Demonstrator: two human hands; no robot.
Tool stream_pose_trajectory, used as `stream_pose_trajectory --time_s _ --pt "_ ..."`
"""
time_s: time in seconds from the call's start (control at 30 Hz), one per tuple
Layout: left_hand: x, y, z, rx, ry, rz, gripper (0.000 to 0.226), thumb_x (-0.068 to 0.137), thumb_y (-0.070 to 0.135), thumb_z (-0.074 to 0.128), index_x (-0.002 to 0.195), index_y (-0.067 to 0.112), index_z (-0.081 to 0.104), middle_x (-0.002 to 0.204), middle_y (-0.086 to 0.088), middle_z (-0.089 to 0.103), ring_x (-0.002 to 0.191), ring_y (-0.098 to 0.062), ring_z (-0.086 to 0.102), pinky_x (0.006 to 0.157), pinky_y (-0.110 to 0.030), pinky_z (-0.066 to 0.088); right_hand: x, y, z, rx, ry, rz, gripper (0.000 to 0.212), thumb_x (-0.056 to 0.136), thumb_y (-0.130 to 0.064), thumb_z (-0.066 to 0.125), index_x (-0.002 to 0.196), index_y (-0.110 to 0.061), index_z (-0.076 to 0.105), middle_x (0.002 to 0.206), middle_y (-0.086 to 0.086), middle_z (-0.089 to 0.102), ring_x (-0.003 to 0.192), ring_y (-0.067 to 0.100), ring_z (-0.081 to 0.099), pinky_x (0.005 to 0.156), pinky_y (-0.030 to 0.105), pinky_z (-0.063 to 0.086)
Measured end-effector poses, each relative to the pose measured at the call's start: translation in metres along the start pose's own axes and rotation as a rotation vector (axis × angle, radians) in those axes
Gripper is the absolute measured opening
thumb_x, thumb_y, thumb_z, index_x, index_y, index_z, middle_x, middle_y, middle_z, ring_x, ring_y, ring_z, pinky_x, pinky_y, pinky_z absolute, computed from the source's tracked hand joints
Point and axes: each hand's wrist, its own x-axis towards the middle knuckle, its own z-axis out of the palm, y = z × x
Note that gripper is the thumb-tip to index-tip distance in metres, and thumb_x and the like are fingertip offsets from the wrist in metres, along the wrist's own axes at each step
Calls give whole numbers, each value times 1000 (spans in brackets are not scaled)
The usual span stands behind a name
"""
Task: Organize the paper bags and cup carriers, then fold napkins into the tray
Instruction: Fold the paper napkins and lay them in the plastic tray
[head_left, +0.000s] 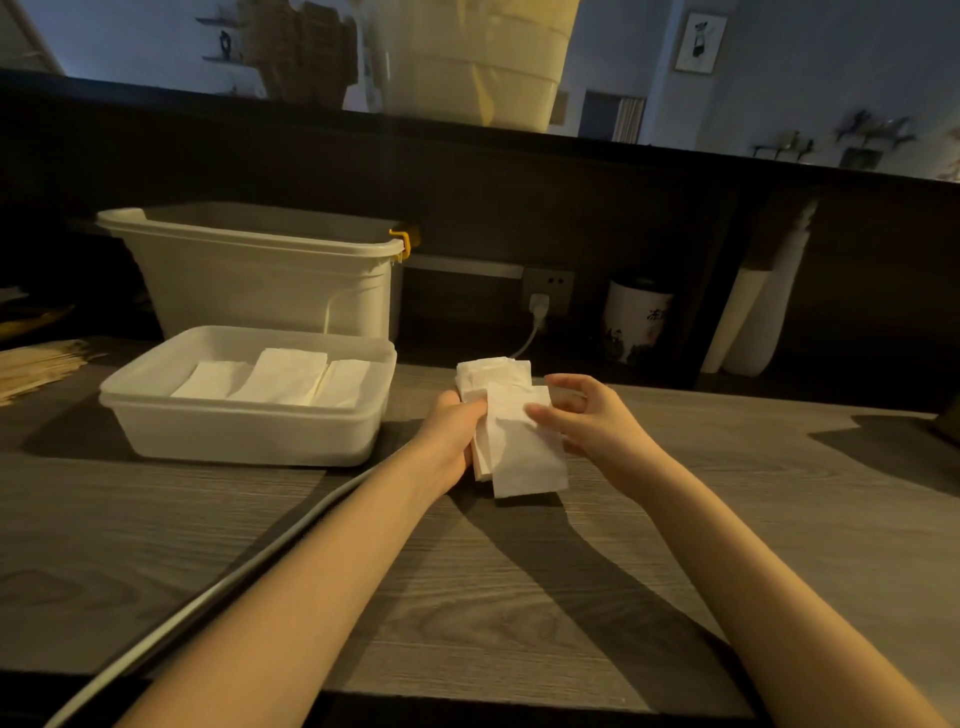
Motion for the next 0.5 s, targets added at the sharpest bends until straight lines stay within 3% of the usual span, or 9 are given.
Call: stream_pose_trajectory --time_s 0.23,0.37,0.5 --pt "-4 3 -1 -92 -60 -34 26 101 24 36 122 15 48 98 -6 61 86 -21 61 70 -36 51 0 -4 -6 13 58 -57 65 76 -14 75 132 -23 44 124 6 57 105 21 60 84 40 55" --pt "-5 5 -2 -137 -36 -135 22 99 24 39 110 16 57 89 -8 63 80 -24 60 63 -39 49 -2 -11 -8 204 26 -152 64 76 -11 73 131 -29 44 114 0 62 100 16 63 78 35 58" --pt "-3 2 -2 -154 -123 -143 43 99 43 31 126 17 52 104 -12 65 92 -26 63 71 -40 52 -2 -6 2 75 80 -185 66 76 -10 74 132 -24 42 117 -5 56 104 14 59 79 34 57"
